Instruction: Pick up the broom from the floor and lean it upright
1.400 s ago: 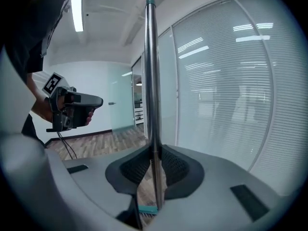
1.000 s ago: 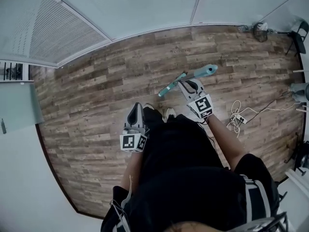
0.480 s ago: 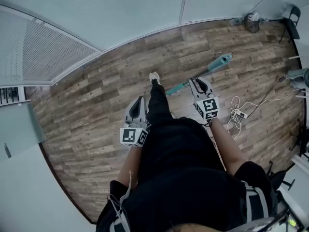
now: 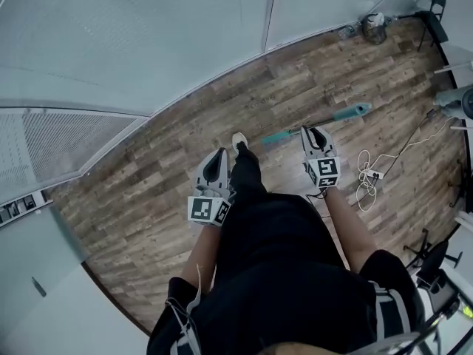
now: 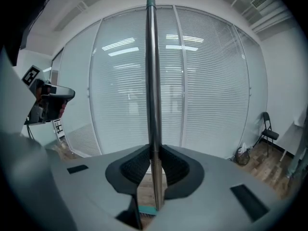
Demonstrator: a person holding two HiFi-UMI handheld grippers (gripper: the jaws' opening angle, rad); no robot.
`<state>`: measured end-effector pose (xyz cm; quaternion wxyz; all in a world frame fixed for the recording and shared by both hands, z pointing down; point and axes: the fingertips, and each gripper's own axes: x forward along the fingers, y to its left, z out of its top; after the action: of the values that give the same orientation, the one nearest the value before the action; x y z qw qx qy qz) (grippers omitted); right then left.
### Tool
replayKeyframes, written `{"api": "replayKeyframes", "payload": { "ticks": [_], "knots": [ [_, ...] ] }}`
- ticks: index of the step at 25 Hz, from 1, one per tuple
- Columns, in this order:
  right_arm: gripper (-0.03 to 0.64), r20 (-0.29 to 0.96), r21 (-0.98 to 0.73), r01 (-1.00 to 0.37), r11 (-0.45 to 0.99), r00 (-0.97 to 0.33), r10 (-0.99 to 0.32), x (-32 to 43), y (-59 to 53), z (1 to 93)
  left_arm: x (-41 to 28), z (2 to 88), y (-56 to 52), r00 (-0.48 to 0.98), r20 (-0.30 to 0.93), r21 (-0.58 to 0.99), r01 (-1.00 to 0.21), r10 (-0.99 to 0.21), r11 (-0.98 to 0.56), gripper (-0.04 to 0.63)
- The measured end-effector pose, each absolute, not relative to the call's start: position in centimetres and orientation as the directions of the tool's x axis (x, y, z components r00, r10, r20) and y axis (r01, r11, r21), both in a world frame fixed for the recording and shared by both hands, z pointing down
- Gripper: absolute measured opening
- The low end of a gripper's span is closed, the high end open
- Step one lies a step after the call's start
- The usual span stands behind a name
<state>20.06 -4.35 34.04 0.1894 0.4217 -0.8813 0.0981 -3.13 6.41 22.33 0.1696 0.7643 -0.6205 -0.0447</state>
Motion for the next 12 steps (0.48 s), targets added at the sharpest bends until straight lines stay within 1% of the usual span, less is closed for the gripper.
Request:
{"api": "replayKeyframes", "payload": {
  "ticks": [5,12],
  "knots": [
    [0.078,0.448,-0.031,-0.841,0.54,-0.495,-0.744,17.1,-11.3,35.9,-5.0,23.0,-0.7,0.305,0.154,0.354,-0.905,-0.94,-0.236,0.018],
    [0.08,0.468,-0.056,-0.851,0.522,-0.485,-0.739,13.0,-17.9,37.1,-8.1,22.6,-6.3,0.342,0.128,0.397,-0.878,-0.931,-0.268,0.018]
  ]
}}
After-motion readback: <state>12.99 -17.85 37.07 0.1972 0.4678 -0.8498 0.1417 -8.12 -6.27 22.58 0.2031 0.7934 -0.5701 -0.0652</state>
